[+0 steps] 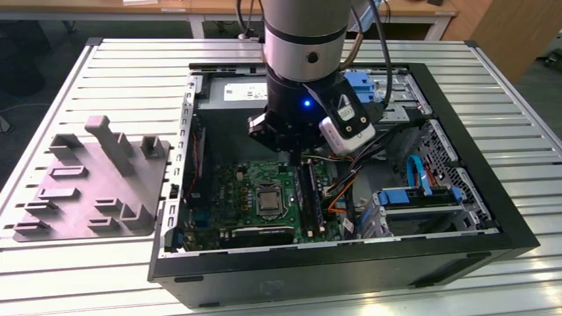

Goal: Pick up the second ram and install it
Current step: 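Insert the second ram into the second slot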

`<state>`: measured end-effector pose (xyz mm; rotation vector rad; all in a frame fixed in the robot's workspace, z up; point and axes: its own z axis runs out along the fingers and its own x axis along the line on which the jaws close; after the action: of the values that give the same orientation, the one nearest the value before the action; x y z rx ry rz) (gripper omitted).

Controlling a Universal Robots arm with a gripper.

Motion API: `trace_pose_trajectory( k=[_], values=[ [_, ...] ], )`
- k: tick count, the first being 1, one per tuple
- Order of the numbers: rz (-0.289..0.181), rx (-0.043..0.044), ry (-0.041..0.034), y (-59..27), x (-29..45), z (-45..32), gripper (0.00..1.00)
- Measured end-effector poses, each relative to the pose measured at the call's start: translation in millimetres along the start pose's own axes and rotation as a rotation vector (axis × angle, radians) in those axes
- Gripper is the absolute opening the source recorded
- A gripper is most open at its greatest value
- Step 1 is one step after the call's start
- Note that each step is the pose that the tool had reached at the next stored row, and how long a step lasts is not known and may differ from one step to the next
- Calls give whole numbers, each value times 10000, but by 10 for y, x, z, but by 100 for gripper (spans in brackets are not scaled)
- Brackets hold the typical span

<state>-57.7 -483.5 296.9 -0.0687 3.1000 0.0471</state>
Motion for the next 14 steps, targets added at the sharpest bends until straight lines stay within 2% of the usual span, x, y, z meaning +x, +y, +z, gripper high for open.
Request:
trace_pose_trajectory(
  k=[9,14],
  values=[
    [1,-2,30,-6,-127,24,11],
    [1,-2,35,-10,-186,72,11]
  ],
)
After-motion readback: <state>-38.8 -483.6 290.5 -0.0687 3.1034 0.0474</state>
